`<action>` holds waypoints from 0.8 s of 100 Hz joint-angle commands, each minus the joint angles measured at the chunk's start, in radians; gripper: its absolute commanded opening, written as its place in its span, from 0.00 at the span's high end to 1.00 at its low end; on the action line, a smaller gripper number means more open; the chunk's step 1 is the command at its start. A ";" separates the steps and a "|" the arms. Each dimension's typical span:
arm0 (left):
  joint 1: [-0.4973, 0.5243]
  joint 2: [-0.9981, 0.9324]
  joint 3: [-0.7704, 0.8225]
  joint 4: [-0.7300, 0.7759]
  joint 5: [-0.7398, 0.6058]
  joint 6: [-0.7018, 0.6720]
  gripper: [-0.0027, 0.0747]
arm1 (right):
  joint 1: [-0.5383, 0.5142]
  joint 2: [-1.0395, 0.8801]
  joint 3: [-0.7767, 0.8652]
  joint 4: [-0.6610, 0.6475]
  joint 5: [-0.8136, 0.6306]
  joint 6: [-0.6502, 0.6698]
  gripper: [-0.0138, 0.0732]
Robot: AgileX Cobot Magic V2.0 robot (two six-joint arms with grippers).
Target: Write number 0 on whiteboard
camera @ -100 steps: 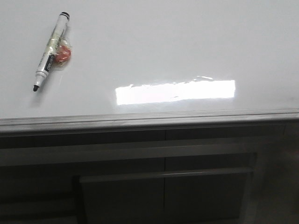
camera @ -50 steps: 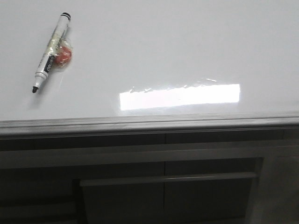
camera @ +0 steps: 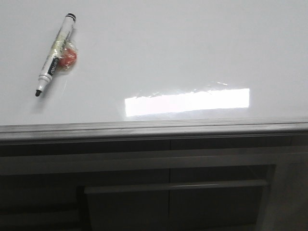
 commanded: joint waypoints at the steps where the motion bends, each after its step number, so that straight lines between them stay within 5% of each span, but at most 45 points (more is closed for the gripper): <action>1: 0.002 -0.029 0.033 0.001 -0.067 0.000 0.99 | -0.007 -0.020 0.013 0.008 -0.184 -0.007 0.92; 8: 0.002 -0.029 0.033 -0.058 -0.097 -0.010 0.99 | -0.007 -0.020 0.013 0.126 -0.287 -0.007 0.92; 14: 0.002 -0.029 0.031 -0.291 -0.129 -0.034 0.99 | -0.007 -0.020 0.013 0.229 -0.370 -0.007 0.92; 31: 0.002 -0.029 0.031 -0.710 -0.142 -0.034 0.99 | -0.007 -0.020 0.013 0.327 -0.391 -0.007 0.92; 40: 0.002 -0.029 0.031 -0.853 -0.147 -0.034 0.99 | -0.007 -0.020 0.011 0.486 -0.461 -0.007 0.92; 55: -0.005 -0.029 -0.008 -0.896 -0.157 0.075 0.99 | -0.007 -0.020 -0.047 0.586 -0.466 -0.007 0.92; 68: -0.019 -0.011 -0.151 -0.896 -0.084 0.337 0.99 | -0.007 -0.004 -0.184 0.535 -0.233 -0.007 0.90; 80: -0.020 0.093 -0.311 -0.860 0.055 0.621 0.98 | -0.007 0.046 -0.316 0.434 -0.060 -0.007 0.74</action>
